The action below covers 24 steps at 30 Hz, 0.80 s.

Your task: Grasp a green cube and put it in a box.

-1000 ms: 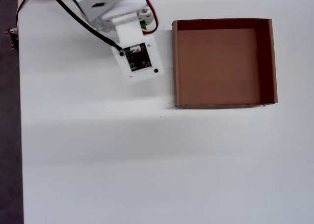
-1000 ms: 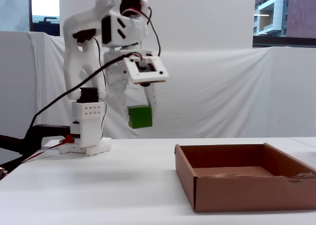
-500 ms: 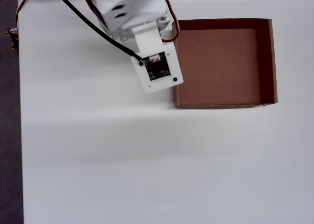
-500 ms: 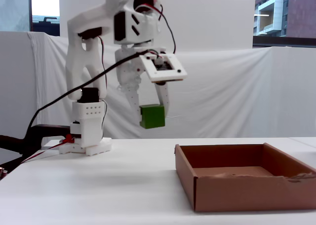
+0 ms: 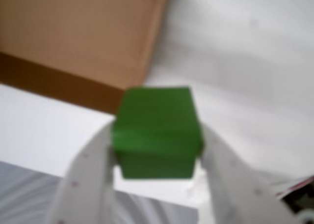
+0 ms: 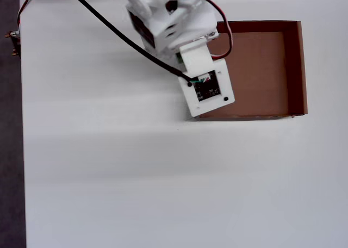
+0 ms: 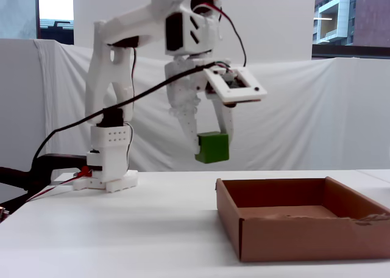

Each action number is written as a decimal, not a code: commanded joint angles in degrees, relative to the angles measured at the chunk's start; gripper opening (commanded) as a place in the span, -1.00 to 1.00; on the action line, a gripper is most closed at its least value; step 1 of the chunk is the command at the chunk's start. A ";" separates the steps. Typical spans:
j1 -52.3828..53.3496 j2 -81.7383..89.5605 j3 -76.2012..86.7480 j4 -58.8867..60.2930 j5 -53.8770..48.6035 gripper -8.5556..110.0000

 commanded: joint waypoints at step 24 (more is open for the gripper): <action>-8.35 -13.54 -17.05 1.58 0.35 -0.59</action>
